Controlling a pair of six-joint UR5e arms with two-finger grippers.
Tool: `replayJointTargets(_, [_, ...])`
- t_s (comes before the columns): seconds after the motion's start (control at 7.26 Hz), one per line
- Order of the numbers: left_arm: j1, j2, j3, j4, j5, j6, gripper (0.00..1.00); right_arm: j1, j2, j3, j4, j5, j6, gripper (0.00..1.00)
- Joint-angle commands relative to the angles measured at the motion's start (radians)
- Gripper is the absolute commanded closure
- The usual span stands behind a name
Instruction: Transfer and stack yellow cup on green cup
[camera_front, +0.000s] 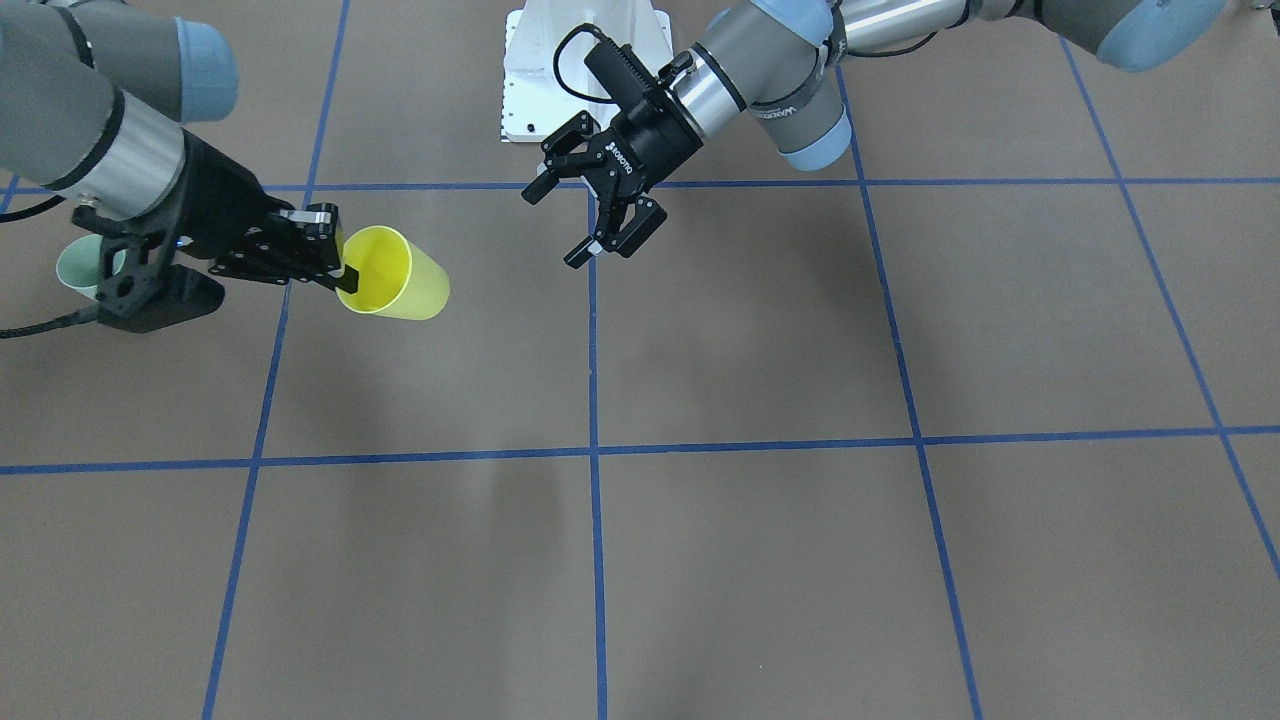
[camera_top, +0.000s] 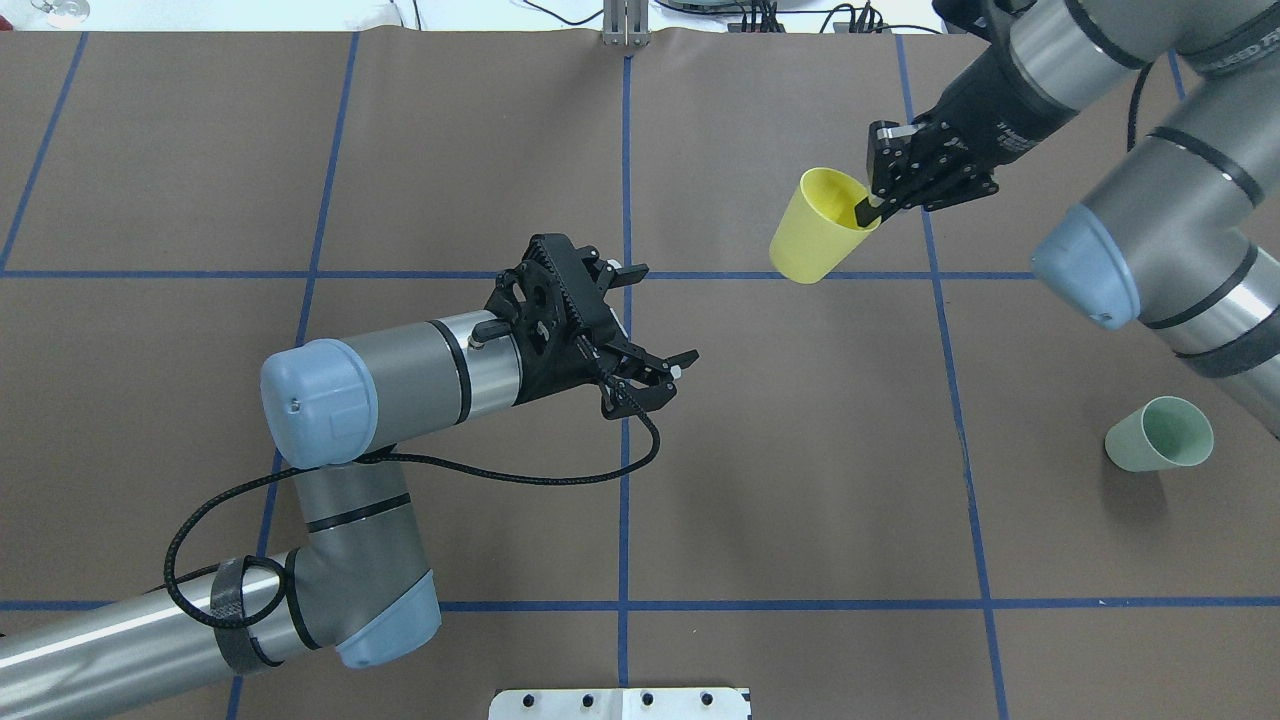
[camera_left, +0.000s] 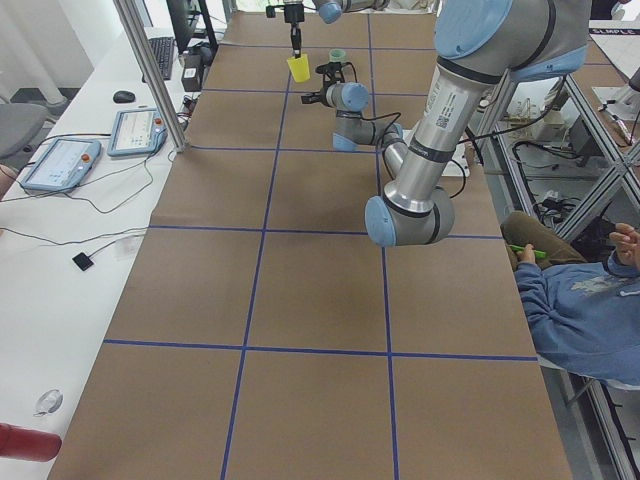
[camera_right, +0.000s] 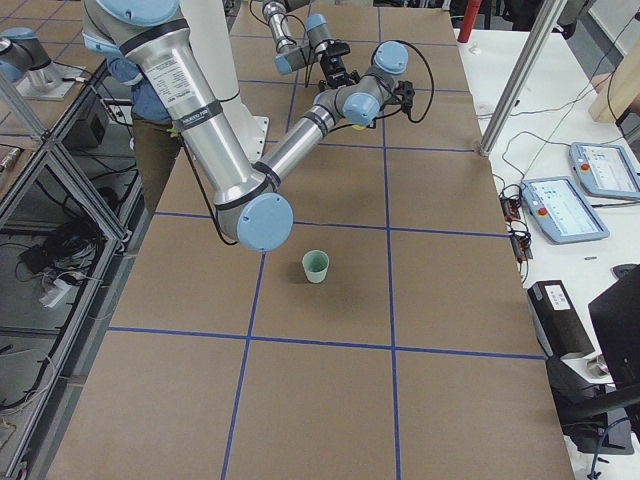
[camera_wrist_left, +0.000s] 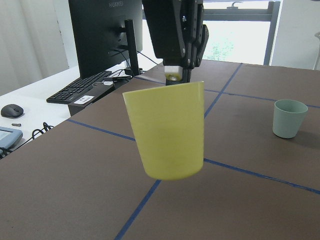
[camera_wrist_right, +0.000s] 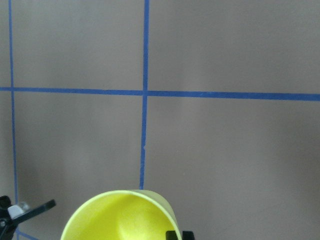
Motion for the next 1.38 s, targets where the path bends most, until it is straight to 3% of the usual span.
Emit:
replayJointTargets(0.0, [-0.001,0.007,-0.006,0.0,0.044,-0.002,0.01,0.134,-0.224,0.131,0.0,-0.022,0.004,1.0])
replayJointTargets(0.28, [0.001,0.006,0.004,0.004,0.087,-0.051,0.01,0.167,-0.488,0.286,-0.001,-0.136,-0.002,1.0])
replayJointTargets(0.41, [-0.001,0.007,0.029,0.009,0.101,-0.083,0.01,0.161,-0.563,0.305,-0.001,-0.208,-0.013,1.0])
replayJointTargets(0.55, [0.001,0.007,0.049,0.006,0.174,-0.099,0.01,0.145,-0.628,0.31,0.0,-0.271,-0.034,1.0])
replayJointTargets(0.83, [0.002,0.003,0.065,0.009,0.196,-0.106,0.01,0.139,-0.7,0.322,0.005,-0.298,-0.109,1.0])
replayJointTargets(1.24, [0.002,0.007,0.068,0.009,0.198,-0.105,0.01,0.078,-0.727,0.3,0.006,-0.298,-0.109,1.0])
